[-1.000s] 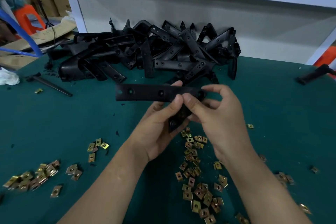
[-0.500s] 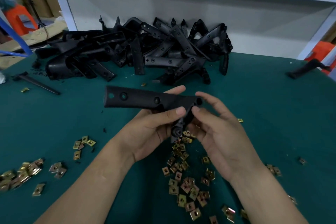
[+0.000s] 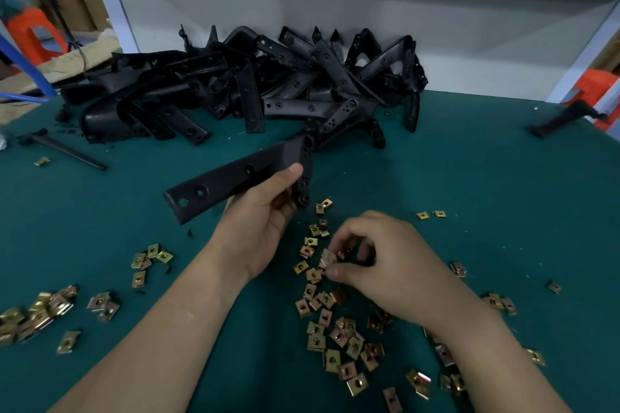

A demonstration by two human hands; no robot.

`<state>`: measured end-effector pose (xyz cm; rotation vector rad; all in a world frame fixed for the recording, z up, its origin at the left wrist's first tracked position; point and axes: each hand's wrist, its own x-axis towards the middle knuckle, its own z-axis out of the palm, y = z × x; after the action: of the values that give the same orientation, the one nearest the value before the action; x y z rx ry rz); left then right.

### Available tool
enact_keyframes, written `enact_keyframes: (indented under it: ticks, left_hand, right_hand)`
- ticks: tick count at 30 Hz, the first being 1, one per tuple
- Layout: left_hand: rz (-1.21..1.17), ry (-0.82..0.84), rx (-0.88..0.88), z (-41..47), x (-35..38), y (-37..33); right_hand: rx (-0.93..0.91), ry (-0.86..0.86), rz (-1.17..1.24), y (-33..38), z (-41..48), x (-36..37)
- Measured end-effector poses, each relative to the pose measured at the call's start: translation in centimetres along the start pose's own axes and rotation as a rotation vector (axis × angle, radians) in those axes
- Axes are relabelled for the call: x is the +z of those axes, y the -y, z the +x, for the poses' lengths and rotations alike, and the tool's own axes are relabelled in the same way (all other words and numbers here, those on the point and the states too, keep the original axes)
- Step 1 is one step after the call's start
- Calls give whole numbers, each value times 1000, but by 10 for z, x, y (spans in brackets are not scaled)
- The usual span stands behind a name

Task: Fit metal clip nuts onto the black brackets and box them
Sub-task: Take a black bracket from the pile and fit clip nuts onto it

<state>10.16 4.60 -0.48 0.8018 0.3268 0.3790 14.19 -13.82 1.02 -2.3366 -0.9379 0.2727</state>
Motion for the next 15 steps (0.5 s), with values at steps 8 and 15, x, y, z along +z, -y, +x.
enact_keyframes:
  ticks: [8, 15]
  left_hand:
    - [78, 16, -7, 5, -2, 3]
    - [78, 17, -6, 9, -3, 4]
  right_hand:
    - [-102, -92, 207, 1, 0, 7]
    - [-114, -118, 99, -3, 3, 9]
